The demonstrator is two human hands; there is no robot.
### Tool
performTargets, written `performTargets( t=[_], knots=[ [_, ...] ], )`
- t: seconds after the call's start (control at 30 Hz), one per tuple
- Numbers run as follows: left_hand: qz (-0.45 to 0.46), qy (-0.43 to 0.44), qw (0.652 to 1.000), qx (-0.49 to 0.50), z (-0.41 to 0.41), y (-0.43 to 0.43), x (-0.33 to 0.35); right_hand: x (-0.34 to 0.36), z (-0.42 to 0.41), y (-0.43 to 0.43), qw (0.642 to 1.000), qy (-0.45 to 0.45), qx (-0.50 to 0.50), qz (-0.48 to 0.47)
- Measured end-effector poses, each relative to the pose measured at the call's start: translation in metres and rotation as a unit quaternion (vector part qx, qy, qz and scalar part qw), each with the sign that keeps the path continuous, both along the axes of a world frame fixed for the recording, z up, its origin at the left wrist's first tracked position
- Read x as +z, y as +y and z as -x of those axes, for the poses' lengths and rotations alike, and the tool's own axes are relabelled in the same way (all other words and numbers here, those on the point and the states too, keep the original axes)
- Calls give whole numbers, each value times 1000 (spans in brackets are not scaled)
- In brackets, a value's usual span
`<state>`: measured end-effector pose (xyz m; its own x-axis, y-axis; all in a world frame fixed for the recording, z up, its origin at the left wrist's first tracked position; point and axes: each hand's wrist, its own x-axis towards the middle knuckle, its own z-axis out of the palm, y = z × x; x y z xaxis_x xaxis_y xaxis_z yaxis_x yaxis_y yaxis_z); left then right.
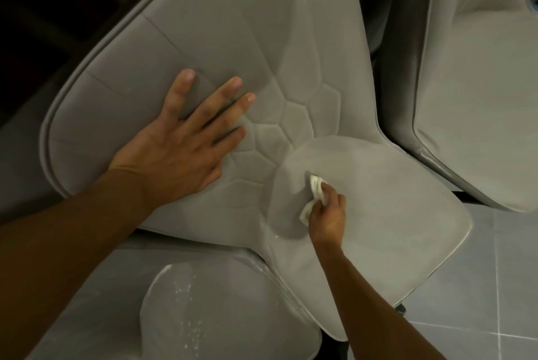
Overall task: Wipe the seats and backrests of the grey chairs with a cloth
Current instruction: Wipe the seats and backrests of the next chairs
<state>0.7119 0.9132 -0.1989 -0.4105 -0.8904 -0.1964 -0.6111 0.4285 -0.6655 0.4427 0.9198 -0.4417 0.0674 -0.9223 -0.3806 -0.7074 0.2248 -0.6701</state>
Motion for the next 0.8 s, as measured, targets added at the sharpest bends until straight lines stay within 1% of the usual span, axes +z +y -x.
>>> performTargets(
  t=[0.03,0.13,0.17,0.2,0.23,0.27,0.3,0.33,0.43,0.47,0.5,0.53,0.57,0.6,0.63,0.67,0.7,0.73,0.77,0.8],
  knots=[
    [-3,0,1000,2,1,0,0,1,-3,7,999,22,47,3],
    [-5,-13,1000,8,1,0,1,-1,-15,35,984,-32,170,-41],
    [-5,-15,1000,9,2,0,2,-4,-16,43,964,-52,253,-55],
    [-5,-18,1000,10,2,0,2,0,-17,43,921,-58,375,-90],
    [-5,-22,1000,10,2,-1,3,-1,-17,39,886,-23,450,-109],
    [-6,-28,1000,11,2,0,3,2,-16,30,875,9,470,-118],
    [-7,-33,999,12,3,0,2,4,-13,22,876,6,462,-138],
    [-7,-37,999,12,3,0,2,9,-12,11,888,-3,428,-167],
    [-3,-38,999,12,2,-1,3,11,-12,-15,955,19,272,-116],
    [-2,-40,999,12,2,-1,3,11,-11,-15,966,18,237,-101],
    [-2,-43,999,12,2,-1,3,11,-11,-11,968,27,238,-74],
    [-3,-46,999,12,3,-1,4,12,-9,-5,962,46,259,-67],
    [-4,-49,999,12,3,-1,4,8,-8,6,951,49,288,-101],
    [-4,-52,999,13,4,-1,4,7,-7,19,929,25,332,-162],
    [-5,-55,998,14,4,-1,4,4,-5,30,894,18,398,-207],
    [-7,-60,998,14,4,-2,4,5,-3,40,841,6,485,-241],
    [-9,-65,998,14,4,-2,4,5,-1,46,813,-1,512,-278],
    [-9,-70,997,14,4,-2,5,5,2,47,812,7,507,-287],
    [-9,-73,997,13,5,-2,5,8,5,44,840,4,463,-283],
    [-9,-76,997,12,5,-1,5,11,8,39,879,-15,379,-290]
  ],
)
